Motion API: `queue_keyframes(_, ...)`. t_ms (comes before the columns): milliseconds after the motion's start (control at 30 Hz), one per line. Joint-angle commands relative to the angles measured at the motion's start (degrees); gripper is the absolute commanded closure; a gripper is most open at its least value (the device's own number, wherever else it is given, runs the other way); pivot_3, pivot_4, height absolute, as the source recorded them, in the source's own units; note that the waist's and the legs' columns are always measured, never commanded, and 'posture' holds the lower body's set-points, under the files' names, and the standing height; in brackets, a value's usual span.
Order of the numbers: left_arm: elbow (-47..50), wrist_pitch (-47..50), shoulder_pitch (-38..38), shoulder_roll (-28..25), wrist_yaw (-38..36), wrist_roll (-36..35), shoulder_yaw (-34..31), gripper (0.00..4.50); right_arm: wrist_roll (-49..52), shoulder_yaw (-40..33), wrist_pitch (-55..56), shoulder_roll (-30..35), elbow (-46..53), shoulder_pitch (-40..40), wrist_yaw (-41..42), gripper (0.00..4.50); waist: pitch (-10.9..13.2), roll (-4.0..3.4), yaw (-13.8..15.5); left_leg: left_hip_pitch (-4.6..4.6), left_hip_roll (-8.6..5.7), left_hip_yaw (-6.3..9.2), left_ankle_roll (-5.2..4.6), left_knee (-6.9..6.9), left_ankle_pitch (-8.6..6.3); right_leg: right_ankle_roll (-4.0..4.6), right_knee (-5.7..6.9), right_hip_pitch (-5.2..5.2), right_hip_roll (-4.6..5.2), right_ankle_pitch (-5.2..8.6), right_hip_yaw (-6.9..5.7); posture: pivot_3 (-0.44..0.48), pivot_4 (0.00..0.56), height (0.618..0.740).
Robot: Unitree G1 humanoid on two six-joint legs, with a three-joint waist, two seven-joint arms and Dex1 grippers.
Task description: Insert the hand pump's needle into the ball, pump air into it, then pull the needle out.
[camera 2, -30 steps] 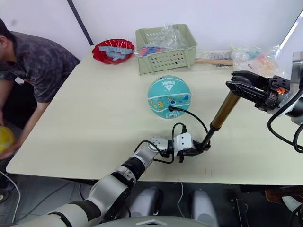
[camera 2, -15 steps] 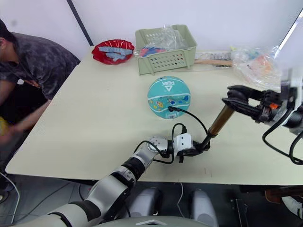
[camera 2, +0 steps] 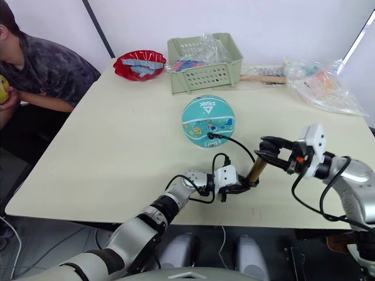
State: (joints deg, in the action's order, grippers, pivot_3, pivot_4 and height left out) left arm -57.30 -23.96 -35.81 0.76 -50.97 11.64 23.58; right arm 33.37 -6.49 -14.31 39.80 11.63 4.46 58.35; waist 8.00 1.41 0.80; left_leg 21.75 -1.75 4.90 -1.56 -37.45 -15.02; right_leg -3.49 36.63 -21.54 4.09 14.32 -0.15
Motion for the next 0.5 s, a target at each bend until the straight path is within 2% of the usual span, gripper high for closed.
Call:
queue_keyframes(33,-4.01,2.35,2.16,-1.23,-0.72,3.6,2.91,3.49,-3.45,3.26,-0.37,-1.1,-2.71,-2.42,-0.01,2.87,-0.09,0.1,0.0,-0.01,0.0,0.01,0.0,0.0,0.0,0.0,0.0,0.0,-0.01,0.0,0.0,0.0,0.15,0.74)
queue_keyframes(267,-4.12,2.27,2.18,-1.21,-0.74,3.66,2.98,3.49,2.37,-1.78,-2.23,-2.18,0.35,-0.44,-0.48,2.87,-0.12,0.09,0.0,-0.01,0.01,0.03,0.0,0.0,0.0,0.01,0.0,0.0,-0.02,0.0,-0.01,0.0,0.15,0.74)
queue_keyframes(500,-4.19,2.22,2.14,-1.27,-0.84,3.69,2.96,3.49,13.57,-11.69,-10.53,2.79,4.71,6.46,-1.9,2.87,0.18,-0.24,0.1,0.12,-0.03,0.01,0.0,-0.01,0.0,0.01,-0.01,-0.09,0.04,-0.01,0.01,0.0,0.15,0.74)
